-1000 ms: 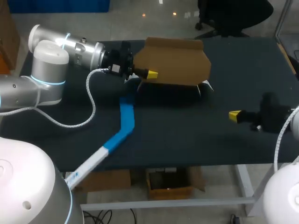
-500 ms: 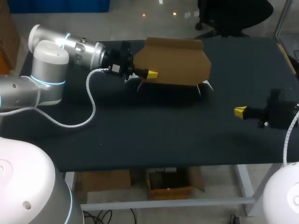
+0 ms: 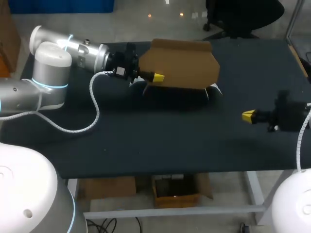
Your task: Assemble the packaging by folding the flat box into shape, placing the metal phone stand inside, and closing the box properly
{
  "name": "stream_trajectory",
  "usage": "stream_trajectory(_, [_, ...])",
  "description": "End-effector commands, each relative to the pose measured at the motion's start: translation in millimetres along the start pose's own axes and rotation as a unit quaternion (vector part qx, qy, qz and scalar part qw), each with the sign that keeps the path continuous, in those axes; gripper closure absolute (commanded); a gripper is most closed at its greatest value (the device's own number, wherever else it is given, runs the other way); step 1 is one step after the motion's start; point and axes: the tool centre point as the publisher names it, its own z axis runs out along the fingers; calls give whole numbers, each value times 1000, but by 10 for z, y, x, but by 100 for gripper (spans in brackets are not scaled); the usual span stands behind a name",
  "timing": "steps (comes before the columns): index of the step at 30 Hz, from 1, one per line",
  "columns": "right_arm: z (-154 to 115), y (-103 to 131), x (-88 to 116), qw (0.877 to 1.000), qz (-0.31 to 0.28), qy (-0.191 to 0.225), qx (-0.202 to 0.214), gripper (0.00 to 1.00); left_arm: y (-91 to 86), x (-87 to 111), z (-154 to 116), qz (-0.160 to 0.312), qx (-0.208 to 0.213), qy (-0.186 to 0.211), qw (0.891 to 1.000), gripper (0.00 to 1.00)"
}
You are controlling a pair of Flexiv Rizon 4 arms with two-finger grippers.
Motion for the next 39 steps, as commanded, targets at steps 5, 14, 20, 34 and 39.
stream_trajectory(5, [53,45,80,1000,-6,3,20,100,-1,3,-2,0,0,0,1000,100])
stream_trajectory(14, [73,-24,179,999,-7,2,44,100,-1,3,-2,0,0,0,1000,100])
stream_trajectory(20, [33,-57,231,999,-7,-1,44,100,-1,3,-2,0,0,0,1000,100])
stream_trajectory(34, [-23,-135,336,999,-10,-10,29,100,-1,3,-2,0,0,0,1000,100])
stream_trajectory(39, [-77,-201,367,1000,-5,-13,23,82,-1,3,-2,0,0,0,1000,100])
